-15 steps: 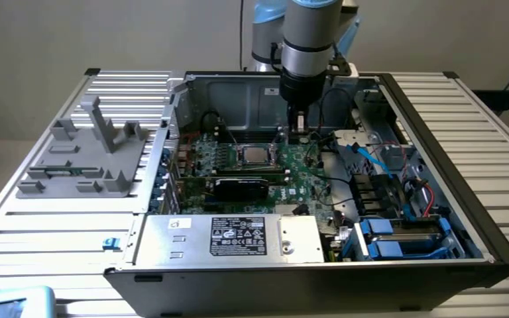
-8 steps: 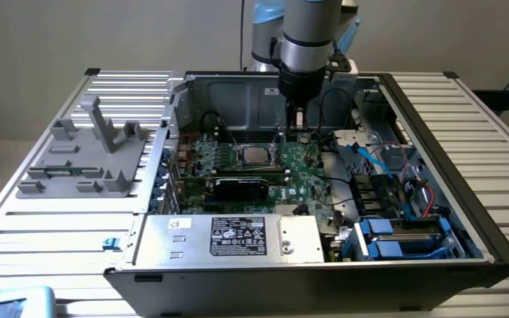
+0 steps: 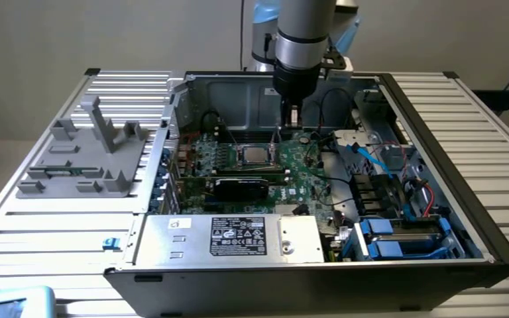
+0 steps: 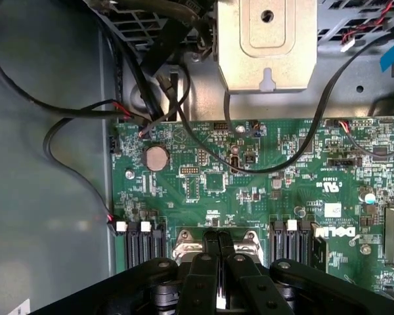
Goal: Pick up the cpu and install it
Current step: 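Close the cpu cover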
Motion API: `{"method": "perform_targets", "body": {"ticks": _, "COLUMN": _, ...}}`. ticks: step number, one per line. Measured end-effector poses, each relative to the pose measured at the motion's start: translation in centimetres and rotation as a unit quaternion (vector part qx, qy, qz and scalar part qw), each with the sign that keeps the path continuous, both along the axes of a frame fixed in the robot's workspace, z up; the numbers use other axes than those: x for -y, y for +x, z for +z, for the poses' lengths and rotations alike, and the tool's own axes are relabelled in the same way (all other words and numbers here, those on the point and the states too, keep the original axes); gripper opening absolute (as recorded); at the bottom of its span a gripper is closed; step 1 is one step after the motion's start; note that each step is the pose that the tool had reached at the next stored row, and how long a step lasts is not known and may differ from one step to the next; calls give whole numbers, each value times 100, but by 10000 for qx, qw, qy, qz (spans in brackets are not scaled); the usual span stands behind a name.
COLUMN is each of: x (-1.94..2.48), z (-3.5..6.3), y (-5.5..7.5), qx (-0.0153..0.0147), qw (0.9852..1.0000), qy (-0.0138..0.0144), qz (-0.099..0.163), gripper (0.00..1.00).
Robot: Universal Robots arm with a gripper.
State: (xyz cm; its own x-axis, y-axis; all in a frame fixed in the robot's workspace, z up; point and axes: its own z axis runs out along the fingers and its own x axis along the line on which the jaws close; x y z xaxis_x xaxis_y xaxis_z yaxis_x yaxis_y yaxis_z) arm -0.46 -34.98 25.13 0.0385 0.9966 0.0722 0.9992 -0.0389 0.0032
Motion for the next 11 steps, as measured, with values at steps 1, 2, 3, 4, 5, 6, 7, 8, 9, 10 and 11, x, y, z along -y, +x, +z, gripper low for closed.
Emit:
{"method": "perform_targets", "body": {"ticks": 1, "x": 0, "z": 1, "y": -26, "qx": -7, "qw": 10000, "qy": -1, "qz": 4, "gripper": 11}}
{"method": "perform_targets", "body": {"ticks": 2, "x": 0, "z": 2, "y": -53, "qx": -12, "qw": 10000, "qy": -1, "qz": 7, "gripper": 11}}
{"method": "perform_targets", "body": {"ticks": 3, "x": 0, "z": 2, "y": -74, "qx": -17, "qw": 10000, "qy": -2, "qz": 9, "gripper": 11}}
{"method": "perform_targets", "body": {"ticks": 4, "x": 0, "z": 2, "y": -96, "qx": -19, "qw": 10000, "qy": -1, "qz": 11, "gripper": 11}}
{"method": "perform_targets", "body": {"ticks": 5, "x": 1, "z": 1, "y": -118, "qx": -19, "qw": 10000, "qy": -1, "qz": 13, "gripper": 11}}
{"method": "perform_targets", "body": {"ticks": 6, "x": 1, "z": 1, "y": -142, "qx": -19, "qw": 10000, "qy": -1, "qz": 15, "gripper": 11}}
{"method": "perform_targets", "body": {"ticks": 7, "x": 0, "z": 1, "y": -163, "qx": -19, "qw": 10000, "qy": -1, "qz": 16, "gripper": 11}}
{"method": "perform_targets", "body": {"ticks": 8, "x": 0, "z": 1, "y": -185, "qx": -19, "qw": 10000, "qy": -1, "qz": 17, "gripper": 11}}
{"method": "perform_targets", "body": {"ticks": 9, "x": 0, "z": 1, "y": -204, "qx": -19, "qw": 10000, "qy": -1, "qz": 17, "gripper": 11}}
{"method": "perform_targets", "body": {"ticks": 10, "x": 0, "z": 1, "y": -217, "qx": -19, "qw": 10000, "qy": -1, "qz": 17, "gripper": 11}}
{"method": "perform_targets", "body": {"ticks": 11, "x": 0, "z": 1, "y": -225, "qx": -19, "qw": 10000, "qy": -1, "qz": 17, "gripper": 11}}
